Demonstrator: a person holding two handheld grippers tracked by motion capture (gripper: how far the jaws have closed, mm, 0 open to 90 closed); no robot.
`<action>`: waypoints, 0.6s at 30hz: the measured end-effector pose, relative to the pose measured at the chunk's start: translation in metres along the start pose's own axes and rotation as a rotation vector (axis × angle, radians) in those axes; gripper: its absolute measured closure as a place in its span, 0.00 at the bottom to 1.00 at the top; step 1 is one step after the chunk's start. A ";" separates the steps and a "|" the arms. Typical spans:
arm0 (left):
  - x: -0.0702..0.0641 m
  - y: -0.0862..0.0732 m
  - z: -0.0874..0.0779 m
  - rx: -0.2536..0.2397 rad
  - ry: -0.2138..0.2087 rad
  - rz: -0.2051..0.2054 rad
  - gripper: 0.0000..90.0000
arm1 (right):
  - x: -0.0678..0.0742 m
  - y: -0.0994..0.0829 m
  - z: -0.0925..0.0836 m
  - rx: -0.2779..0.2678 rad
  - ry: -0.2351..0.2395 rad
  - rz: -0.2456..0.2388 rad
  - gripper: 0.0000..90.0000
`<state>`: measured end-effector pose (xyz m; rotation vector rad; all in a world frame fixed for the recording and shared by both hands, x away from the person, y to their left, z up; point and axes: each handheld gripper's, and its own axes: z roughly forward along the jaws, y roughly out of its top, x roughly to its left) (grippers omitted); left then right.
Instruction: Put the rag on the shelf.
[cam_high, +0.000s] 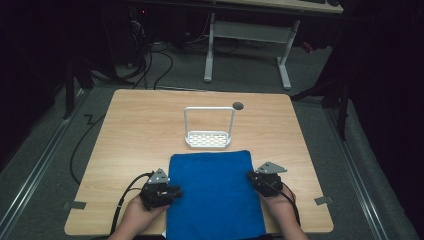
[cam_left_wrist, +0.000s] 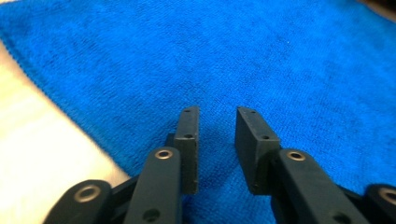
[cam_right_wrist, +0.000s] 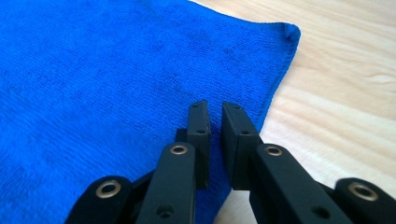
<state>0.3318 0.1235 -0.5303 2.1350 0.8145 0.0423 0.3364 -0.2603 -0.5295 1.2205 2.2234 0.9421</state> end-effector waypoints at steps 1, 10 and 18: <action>0.000 -0.003 -0.004 0.006 -0.005 -0.004 0.81 | 0.001 -0.001 -0.001 -0.001 0.010 -0.007 0.92; 0.002 -0.016 -0.016 0.005 -0.063 -0.046 0.81 | 0.016 -0.015 -0.020 0.008 0.109 0.005 0.90; 0.020 -0.007 -0.032 -0.134 0.062 -0.097 0.73 | 0.012 -0.011 -0.030 -0.082 0.109 0.015 0.80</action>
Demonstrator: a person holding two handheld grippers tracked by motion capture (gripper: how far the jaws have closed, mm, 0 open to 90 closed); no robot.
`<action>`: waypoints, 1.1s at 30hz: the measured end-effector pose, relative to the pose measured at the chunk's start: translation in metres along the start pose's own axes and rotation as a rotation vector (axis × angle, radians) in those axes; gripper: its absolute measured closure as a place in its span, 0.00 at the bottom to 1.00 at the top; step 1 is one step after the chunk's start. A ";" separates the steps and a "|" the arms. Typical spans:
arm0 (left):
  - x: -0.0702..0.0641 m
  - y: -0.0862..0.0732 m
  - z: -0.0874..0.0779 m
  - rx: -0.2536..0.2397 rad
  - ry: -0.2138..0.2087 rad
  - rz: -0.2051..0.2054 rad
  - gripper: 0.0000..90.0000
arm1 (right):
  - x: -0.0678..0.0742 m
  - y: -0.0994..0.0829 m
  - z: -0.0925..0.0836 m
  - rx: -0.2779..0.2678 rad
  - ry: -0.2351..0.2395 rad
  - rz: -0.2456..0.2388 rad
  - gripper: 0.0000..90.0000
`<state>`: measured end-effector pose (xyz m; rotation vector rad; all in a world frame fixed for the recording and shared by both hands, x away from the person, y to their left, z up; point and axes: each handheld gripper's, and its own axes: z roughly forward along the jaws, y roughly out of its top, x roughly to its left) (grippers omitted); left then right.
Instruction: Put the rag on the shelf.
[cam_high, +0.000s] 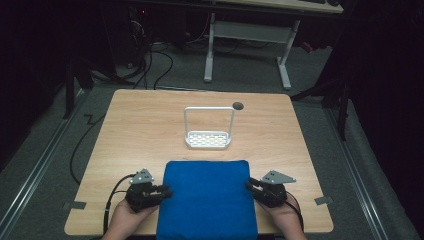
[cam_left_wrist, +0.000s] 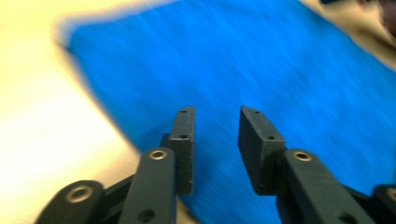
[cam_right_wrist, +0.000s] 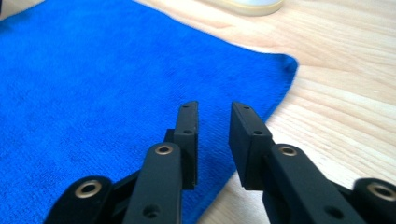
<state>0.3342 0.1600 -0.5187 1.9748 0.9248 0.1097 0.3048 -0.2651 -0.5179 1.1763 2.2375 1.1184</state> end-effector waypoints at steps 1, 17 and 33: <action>0.004 0.002 -0.001 -0.030 0.028 -0.010 0.72 | -0.001 -0.001 -0.001 -0.001 -0.005 0.003 0.80; 0.039 0.035 0.056 0.015 0.225 -0.045 0.70 | -0.020 -0.005 -0.002 -0.039 -0.067 0.072 0.61; 0.042 0.033 0.055 0.004 0.200 -0.069 0.75 | -0.034 0.036 0.043 -0.008 -0.160 0.110 0.57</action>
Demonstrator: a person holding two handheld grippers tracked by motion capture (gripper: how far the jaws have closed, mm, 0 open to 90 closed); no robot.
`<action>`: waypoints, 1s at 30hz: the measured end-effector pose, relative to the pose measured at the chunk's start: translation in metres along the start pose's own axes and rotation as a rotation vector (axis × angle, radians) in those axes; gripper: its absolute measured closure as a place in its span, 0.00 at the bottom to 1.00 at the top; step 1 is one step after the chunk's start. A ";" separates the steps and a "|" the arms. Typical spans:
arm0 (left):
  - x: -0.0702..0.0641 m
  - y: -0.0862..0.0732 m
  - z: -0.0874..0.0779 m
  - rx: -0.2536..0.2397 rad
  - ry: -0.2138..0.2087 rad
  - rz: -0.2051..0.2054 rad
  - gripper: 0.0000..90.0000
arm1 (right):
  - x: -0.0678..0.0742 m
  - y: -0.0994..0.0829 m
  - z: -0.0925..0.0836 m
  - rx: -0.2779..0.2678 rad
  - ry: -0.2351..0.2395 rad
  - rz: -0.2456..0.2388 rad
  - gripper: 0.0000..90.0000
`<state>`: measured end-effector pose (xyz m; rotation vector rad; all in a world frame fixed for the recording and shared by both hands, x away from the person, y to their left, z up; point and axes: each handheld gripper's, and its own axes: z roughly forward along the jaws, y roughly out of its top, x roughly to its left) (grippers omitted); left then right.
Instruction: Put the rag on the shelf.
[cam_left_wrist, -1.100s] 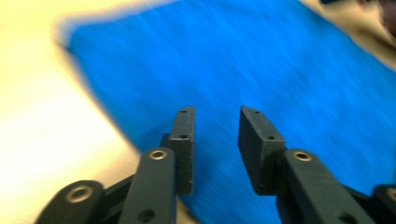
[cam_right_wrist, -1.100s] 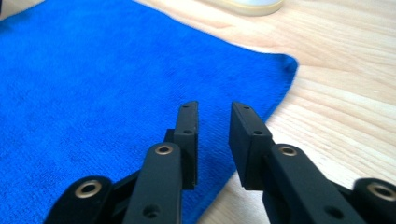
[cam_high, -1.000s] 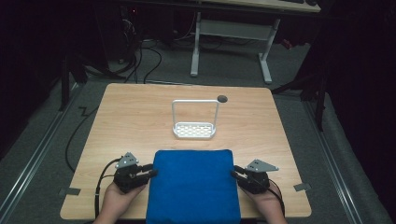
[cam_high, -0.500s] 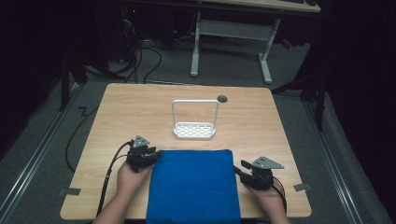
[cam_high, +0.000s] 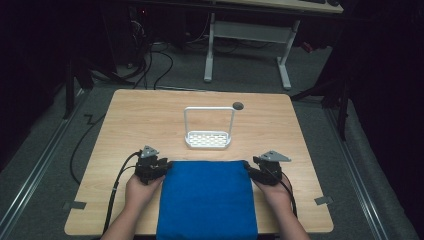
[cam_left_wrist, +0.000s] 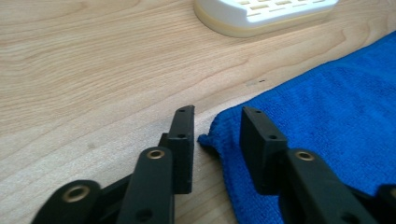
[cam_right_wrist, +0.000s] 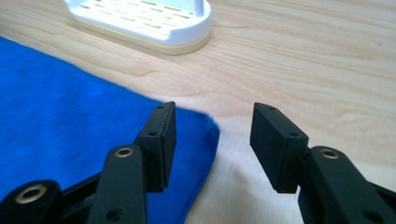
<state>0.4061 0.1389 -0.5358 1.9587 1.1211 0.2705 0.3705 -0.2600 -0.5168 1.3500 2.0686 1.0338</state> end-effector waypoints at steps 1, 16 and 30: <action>0.000 0.000 0.000 0.000 -0.002 0.000 0.75 | 0.000 0.003 0.004 0.008 -0.003 -0.007 0.58; -0.004 -0.001 0.001 0.001 0.005 0.022 0.82 | 0.000 -0.003 0.017 0.061 -0.007 0.001 0.69; -0.009 -0.001 0.001 0.017 0.004 0.086 0.96 | 0.007 -0.002 0.021 0.081 0.018 -0.045 0.96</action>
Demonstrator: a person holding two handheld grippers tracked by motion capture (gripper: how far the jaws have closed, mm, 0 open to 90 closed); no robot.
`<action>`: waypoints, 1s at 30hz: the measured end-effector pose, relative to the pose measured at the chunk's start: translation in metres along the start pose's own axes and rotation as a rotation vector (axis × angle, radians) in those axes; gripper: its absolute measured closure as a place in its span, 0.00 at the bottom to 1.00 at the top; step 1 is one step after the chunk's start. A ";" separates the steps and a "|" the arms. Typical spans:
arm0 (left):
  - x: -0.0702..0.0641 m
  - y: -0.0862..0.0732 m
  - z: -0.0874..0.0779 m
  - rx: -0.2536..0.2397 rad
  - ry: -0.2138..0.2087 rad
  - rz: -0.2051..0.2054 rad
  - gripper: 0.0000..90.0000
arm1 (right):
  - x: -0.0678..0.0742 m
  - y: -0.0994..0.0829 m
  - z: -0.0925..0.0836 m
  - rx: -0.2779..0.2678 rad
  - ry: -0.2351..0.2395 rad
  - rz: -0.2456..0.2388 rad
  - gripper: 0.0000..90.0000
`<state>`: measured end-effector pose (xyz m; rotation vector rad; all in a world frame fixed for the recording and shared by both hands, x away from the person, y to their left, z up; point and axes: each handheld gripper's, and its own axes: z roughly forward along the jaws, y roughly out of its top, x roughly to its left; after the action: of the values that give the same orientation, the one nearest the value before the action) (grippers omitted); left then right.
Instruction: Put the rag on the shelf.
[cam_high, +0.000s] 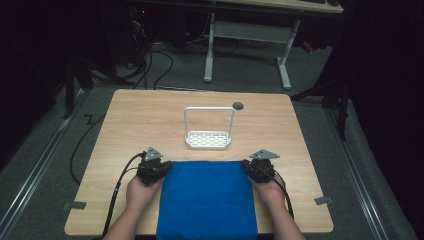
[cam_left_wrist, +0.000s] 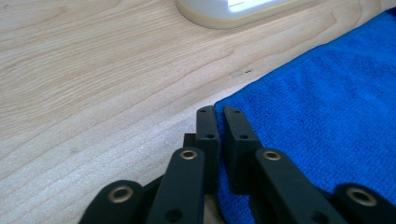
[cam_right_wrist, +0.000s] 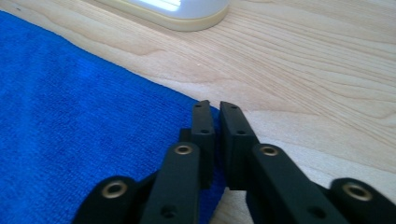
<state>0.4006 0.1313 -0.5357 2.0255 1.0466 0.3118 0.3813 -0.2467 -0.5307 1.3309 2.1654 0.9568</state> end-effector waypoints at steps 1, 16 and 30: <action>0.000 0.000 0.000 0.000 0.003 0.003 0.97 | 0.000 0.000 0.000 0.000 0.001 0.000 0.97; 0.002 -0.001 -0.009 -0.064 -0.006 -0.003 0.97 | 0.007 0.001 -0.019 -0.100 0.022 -0.007 0.98; -0.015 0.017 -0.061 -0.331 0.016 0.023 0.97 | 0.011 0.016 -0.072 -0.359 0.018 0.012 0.98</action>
<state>0.3679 0.1475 -0.4821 1.7408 0.9153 0.4808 0.3387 -0.2560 -0.4704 1.1638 1.8846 1.2935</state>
